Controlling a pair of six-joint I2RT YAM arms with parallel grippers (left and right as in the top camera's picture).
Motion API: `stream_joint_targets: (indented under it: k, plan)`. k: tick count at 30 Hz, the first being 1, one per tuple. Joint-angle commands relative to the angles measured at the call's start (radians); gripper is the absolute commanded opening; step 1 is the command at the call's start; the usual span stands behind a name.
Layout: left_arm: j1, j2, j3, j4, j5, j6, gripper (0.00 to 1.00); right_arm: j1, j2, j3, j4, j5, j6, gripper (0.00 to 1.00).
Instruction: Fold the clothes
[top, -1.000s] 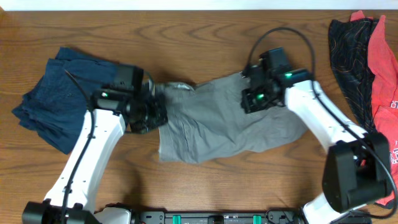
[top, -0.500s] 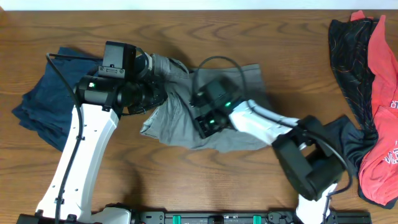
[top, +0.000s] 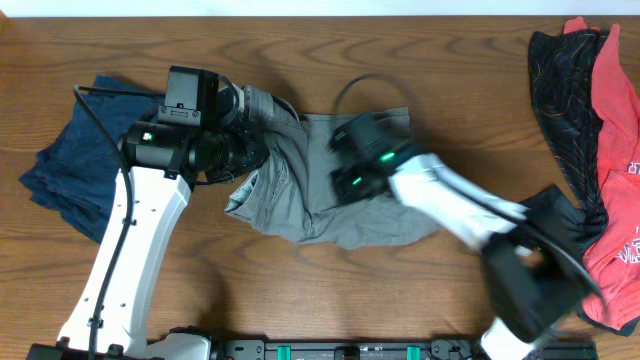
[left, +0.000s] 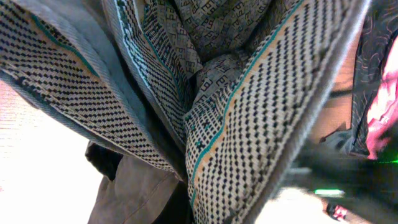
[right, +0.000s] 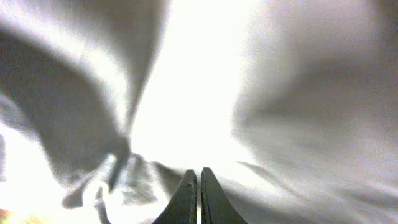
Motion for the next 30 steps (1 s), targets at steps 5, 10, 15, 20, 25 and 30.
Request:
stream_joint_targets:
  k: [5,10,15,20,25,30]
  plan:
    - [0.004,-0.003,0.020,0.006,-0.008,-0.001,0.06,-0.220,-0.100,0.021,-0.195,0.140,-0.080,0.01]
    - [0.004,-0.003,0.020,0.023,-0.008,-0.002,0.06,-0.269,-0.062,-0.047,-0.231,0.146,-0.109,0.01]
    - [0.004,-0.003,0.020,0.045,-0.008,-0.055,0.06,-0.267,-0.025,-0.165,-0.154,0.169,-0.100,0.01]
    - [-0.021,-0.003,0.020,0.088,-0.008,-0.132,0.06,-0.253,-0.018,-0.273,-0.051,0.159,-0.036,0.01]
    - [-0.096,0.006,0.020,0.170,-0.009,-0.202,0.06,-0.220,-0.018,-0.328,0.002,0.105,0.006,0.01]
    - [-0.190,0.055,0.020,0.237,-0.035,-0.261,0.06,-0.166,-0.018,-0.332,0.007,0.104,0.047,0.01]
